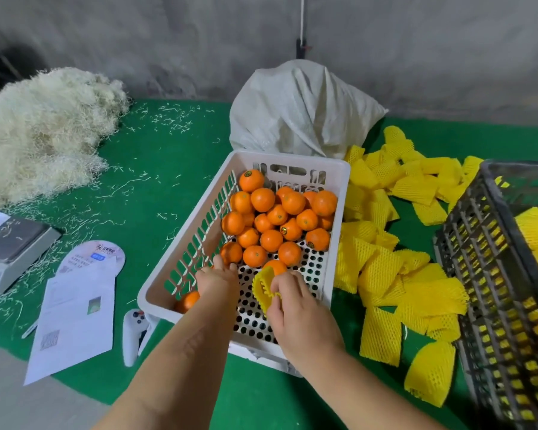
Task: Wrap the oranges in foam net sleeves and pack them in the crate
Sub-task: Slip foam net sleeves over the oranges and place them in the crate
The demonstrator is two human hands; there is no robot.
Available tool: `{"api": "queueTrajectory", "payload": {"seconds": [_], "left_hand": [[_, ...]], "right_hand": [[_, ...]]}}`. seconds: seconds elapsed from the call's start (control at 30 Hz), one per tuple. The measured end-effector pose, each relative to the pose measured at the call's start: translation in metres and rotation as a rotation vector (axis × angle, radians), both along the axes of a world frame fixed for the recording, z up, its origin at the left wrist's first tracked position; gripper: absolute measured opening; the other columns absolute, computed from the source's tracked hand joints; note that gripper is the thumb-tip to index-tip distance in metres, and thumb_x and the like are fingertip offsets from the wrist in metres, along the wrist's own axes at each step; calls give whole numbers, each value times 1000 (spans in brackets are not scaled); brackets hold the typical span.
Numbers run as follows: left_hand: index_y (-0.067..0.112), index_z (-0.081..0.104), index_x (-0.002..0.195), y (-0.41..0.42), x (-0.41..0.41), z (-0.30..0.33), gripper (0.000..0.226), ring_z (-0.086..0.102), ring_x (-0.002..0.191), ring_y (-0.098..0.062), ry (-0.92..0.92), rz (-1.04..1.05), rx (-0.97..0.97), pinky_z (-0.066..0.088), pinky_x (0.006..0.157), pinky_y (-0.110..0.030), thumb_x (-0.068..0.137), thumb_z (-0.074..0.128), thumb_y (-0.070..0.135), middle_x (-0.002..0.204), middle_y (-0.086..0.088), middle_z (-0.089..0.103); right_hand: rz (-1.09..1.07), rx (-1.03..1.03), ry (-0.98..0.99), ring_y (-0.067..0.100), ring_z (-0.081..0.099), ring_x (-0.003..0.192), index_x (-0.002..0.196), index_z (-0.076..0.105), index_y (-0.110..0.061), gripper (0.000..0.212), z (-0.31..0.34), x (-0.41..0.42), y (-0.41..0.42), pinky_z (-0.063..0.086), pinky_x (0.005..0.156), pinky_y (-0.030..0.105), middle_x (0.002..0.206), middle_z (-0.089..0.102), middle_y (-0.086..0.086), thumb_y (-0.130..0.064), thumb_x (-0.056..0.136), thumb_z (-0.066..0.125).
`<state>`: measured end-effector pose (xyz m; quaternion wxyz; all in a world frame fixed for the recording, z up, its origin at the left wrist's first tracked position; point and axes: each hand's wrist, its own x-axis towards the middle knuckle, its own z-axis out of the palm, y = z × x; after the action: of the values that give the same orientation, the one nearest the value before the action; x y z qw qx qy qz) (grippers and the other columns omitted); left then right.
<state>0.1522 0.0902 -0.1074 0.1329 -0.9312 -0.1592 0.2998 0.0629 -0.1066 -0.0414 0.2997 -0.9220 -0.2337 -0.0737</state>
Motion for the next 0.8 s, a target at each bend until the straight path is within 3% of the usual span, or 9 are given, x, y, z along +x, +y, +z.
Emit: {"api": "queueTrajectory", "payload": {"seconds": [0.07,0.17,0.23,0.33,0.4,0.53,0.63,0.7,0.8], "left_hand": [[18,26,155,0,-1,0,85,43,141,-43,-73,65,-107,44,111,-50,91,78,37,150,-17,31],[11,29,154,-2,-4,5,70,48,139,-43,-236,222,-491,45,115,-51,98,70,27,151,-22,43],[14,40,147,-9,-9,18,63,59,127,-35,-377,220,-714,51,107,-49,96,73,28,141,-14,56],[29,56,131,-36,-24,54,58,67,103,-12,-560,336,-1163,56,80,-35,82,78,51,119,8,68],[36,62,129,-60,-39,71,58,67,104,-13,-653,494,-1450,54,87,-37,78,69,62,124,9,67],[29,72,109,-114,-75,83,40,69,106,-19,-555,454,-1913,49,97,-46,81,66,57,116,4,72],[16,71,125,-144,-93,87,85,67,114,-28,-240,383,-2014,51,91,-45,58,91,64,134,-8,66],[13,73,123,-149,-100,87,92,66,115,-29,-39,284,-2041,54,90,-44,51,96,66,132,-9,65],[12,72,129,-143,-109,85,89,62,113,-35,3,309,-2087,41,96,-49,59,95,60,128,-16,69]], "right_hand": [[-5,6,22,25,57,61,107,48,-20,9,1,-1,0,33,44,32,91,52,-1,-27,102,46],[-18,134,116,17,49,56,111,49,-22,9,7,-2,-4,22,45,24,75,47,-8,-24,102,50],[-78,423,323,11,54,55,107,50,-34,17,15,-1,-13,37,48,24,73,53,-8,-19,101,55],[-385,1070,550,18,69,64,98,63,-41,37,28,-3,-40,61,65,37,93,72,-1,-5,98,56],[-565,1264,515,19,62,63,95,70,-34,34,26,-6,-63,60,70,41,92,74,4,-3,97,56],[-800,1181,390,19,56,69,98,67,-20,11,11,-13,-92,54,68,40,87,69,8,-10,95,63],[-847,1051,304,20,61,80,91,60,-21,11,5,-20,-96,51,68,30,89,64,2,-14,97,66],[-764,1093,365,15,63,83,87,58,-20,17,6,-27,-95,51,68,23,91,62,-2,-6,96,63],[-646,657,319,7,57,94,90,59,-32,33,3,-35,-96,53,77,29,103,58,-13,-5,81,77]]}}
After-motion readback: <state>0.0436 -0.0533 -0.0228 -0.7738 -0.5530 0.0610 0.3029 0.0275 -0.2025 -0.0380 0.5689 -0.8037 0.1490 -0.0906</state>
